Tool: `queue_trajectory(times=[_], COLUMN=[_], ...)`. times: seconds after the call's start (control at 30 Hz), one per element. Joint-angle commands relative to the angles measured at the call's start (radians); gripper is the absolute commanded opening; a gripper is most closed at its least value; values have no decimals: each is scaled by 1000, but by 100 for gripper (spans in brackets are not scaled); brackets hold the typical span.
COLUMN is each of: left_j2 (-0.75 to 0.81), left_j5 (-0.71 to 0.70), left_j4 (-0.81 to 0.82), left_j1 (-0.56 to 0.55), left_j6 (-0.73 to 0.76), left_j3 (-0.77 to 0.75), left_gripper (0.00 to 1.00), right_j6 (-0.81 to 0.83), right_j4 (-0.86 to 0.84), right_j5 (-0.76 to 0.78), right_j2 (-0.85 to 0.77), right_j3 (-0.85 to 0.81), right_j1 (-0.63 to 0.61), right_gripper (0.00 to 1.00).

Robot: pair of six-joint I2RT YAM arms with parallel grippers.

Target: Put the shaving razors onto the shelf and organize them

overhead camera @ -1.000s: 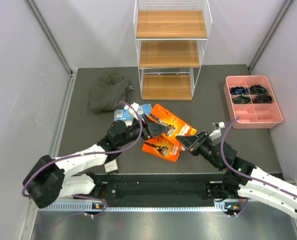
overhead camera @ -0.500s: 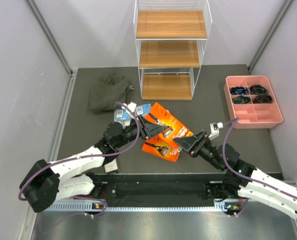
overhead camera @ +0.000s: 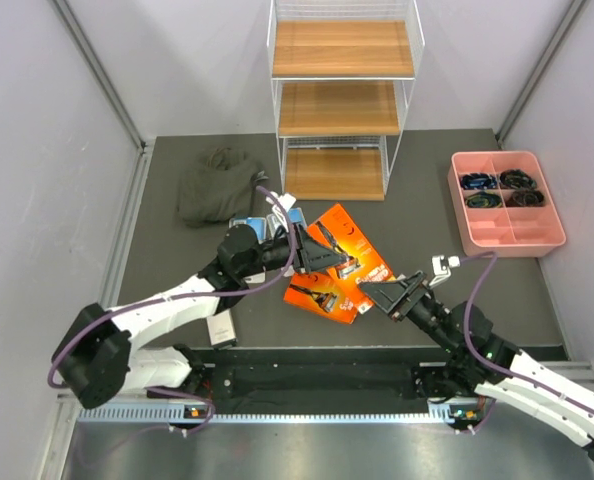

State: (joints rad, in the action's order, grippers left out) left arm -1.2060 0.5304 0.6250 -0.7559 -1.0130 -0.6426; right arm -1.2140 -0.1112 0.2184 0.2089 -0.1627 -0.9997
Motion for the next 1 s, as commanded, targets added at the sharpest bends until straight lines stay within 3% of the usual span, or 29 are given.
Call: queue_trajectory(times=[0.0,0.1,0.23,0.33,0.37,0.43,0.47,0.5,0.53,0.57,0.67,0.7,0.77,0.8,0.97], left_j2=[-79,-101,-98,-99,-101,-110,-112,-116,-112,-106,-50,-11,31,70,236], left_j5=[144,152,138,131,132,140,149,151,148,137,24,-101,-267,-426,-892], left_j4=[218,320,302,298,298,292,266,233,198,155,-154,-361,-557,-709,-1016], left_j1=[3,4,3,4,3,4,4,4,6,6,6,4,6,4,3], left_j6=[-114,-162,-154,-150,-150,-141,-119,-102,-84,-32,138,189,294,316,321], left_j3=[-40,-17,-14,-15,-15,-23,-28,-34,-46,-51,-100,-123,-187,-202,-259], left_gripper=[29,29,27,29,34,50,74,90,99,99,99,99,99,99,99], right_j6=[24,39,47,50,48,50,50,50,51,53,57,59,61,64,61], right_j4=[-18,39,70,108,110,110,110,110,134,137,169,177,202,209,248], right_j5=[27,38,41,44,44,39,39,39,41,42,49,50,55,56,68], right_j2=[-46,-66,-101,-121,-124,-132,-134,-137,-137,-137,-143,-144,-155,-158,-175], right_j3=[25,9,3,-8,-9,-8,-11,-12,-14,-20,-37,-40,-49,-51,-54], right_j1=[-8,-8,-8,-8,-8,-8,-8,-8,-8,-8,-8,-7,-10,-8,-8], right_gripper=[62,48,34,13,5,0,0,0,0,0,0,0,0,0,0])
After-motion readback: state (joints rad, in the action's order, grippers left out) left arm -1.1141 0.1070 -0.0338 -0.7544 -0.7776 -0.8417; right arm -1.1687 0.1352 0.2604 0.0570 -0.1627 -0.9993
